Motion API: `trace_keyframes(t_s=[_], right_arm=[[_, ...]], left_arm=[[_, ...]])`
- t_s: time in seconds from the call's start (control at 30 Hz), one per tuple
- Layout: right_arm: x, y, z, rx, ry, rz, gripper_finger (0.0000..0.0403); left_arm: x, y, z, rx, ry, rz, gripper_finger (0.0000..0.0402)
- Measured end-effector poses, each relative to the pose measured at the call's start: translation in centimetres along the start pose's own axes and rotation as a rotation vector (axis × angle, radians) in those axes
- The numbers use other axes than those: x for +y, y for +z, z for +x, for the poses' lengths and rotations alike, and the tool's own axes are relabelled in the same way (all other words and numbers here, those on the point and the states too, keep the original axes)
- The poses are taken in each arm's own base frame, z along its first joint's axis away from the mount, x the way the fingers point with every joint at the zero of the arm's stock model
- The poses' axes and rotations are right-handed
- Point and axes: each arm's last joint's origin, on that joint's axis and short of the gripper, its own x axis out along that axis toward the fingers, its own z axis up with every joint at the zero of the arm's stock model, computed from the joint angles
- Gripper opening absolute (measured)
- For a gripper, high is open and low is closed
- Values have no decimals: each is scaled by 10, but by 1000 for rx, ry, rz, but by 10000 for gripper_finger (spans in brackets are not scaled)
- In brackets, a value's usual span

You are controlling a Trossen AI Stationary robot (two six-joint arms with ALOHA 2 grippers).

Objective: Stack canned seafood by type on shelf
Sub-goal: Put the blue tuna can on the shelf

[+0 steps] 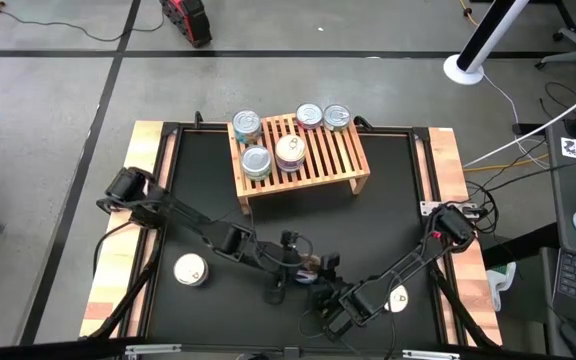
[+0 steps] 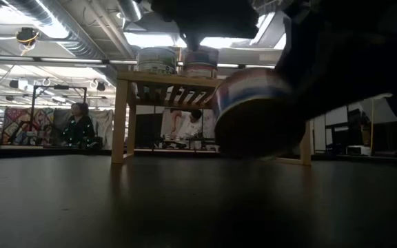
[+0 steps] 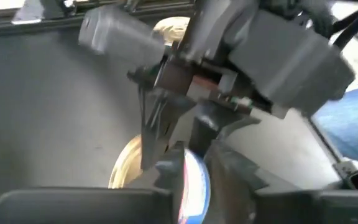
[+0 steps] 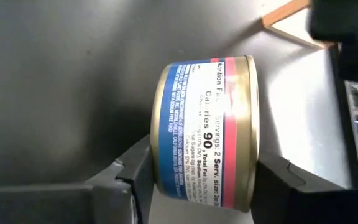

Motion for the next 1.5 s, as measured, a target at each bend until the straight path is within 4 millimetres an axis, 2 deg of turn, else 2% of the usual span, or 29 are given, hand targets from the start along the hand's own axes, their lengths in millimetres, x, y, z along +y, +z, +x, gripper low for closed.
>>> trace_keyframes(t_s=[0.13,0.27,0.47,0.63,0.77,0.93,1.23,1.4,1.5], right_arm=[[-7,5,-8,30,-14,-34,182],[-17,13,-19,54,-46,-70,181],[-38,25,-41,91,-149,-159,180],[-62,34,-57,110,-269,-229,180],[-86,42,-61,137,-346,-255,180],[-116,48,-49,179,-431,-283,180],[-174,49,-14,331,-463,-282,179],[-194,46,3,409,-432,-261,179],[-201,45,1,410,-435,-255,179]], left_arm=[[-1,13,-21,-32,-2,72,121],[0,24,-45,-43,-4,124,141],[4,37,-85,-58,2,133,138],[9,39,-115,-20,4,153,130],[12,37,-132,30,5,161,130],[14,31,-143,94,8,155,129],[15,23,-143,174,11,189,130],[15,23,-143,173,9,210,129],[15,23,-143,172,10,211,130]])
